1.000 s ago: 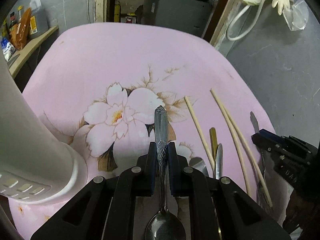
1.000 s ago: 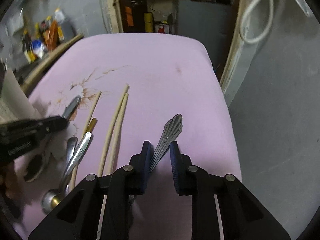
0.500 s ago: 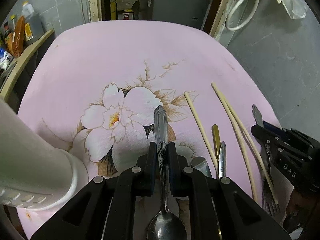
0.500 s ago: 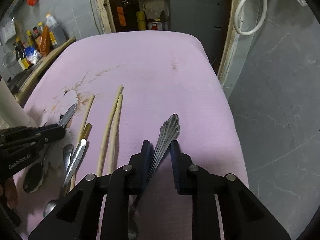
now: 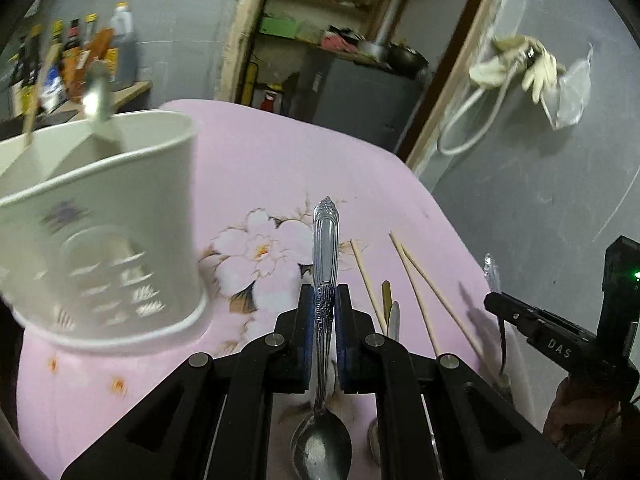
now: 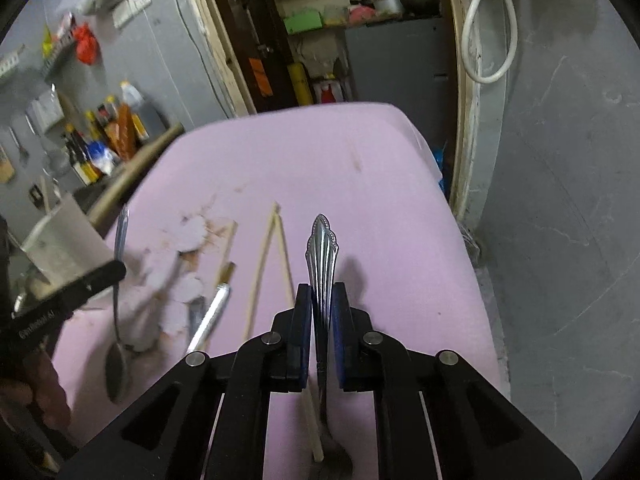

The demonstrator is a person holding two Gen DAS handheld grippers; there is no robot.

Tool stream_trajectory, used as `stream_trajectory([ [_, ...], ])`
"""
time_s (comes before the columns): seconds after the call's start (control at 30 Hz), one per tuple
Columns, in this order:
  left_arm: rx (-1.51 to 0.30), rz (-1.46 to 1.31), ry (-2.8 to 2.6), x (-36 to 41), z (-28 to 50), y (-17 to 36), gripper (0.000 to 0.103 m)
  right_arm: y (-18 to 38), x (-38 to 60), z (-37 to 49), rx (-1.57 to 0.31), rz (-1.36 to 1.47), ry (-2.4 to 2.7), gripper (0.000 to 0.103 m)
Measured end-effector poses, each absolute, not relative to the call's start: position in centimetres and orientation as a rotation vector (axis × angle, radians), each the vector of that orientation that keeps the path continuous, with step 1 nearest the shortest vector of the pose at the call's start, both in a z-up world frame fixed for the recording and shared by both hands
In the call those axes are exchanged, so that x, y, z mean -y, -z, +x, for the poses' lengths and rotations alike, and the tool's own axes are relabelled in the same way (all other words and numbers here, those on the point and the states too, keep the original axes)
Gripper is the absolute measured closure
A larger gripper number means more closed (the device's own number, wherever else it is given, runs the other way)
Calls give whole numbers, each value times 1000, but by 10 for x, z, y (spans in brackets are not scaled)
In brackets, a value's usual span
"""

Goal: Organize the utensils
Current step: 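Lift the spoon and fork and carry them above the caddy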

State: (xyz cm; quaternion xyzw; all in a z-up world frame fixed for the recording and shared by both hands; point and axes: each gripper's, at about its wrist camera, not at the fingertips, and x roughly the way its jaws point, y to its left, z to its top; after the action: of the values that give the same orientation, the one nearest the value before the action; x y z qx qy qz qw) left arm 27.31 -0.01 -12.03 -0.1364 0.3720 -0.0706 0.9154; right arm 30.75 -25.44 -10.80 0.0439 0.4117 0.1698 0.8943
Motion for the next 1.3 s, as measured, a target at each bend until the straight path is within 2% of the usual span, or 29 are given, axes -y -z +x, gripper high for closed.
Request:
stream_trajectory([
  [0.3, -758, -339, 101, -8, 253, 110, 98, 108, 251, 300, -882, 154, -387, 96],
  [0.37, -749, -337, 95, -8, 250, 106, 103, 104, 250, 296, -874, 142, -400, 96],
  [0.5, -740, -340, 94, -12, 243, 103, 103, 102, 246, 288, -890, 118, -432, 97],
  [0.6, -732, -347, 97, -13, 241, 101, 103, 102, 246, 281, -914, 118, -446, 103],
  [0.83, -721, -367, 94, -18, 236, 95, 103, 99, 247, 272, -933, 147, -469, 103],
  [1.3, -598, -336, 32, -26, 216, 52, 103, 65, 236, 260, -781, 182, -510, 103],
])
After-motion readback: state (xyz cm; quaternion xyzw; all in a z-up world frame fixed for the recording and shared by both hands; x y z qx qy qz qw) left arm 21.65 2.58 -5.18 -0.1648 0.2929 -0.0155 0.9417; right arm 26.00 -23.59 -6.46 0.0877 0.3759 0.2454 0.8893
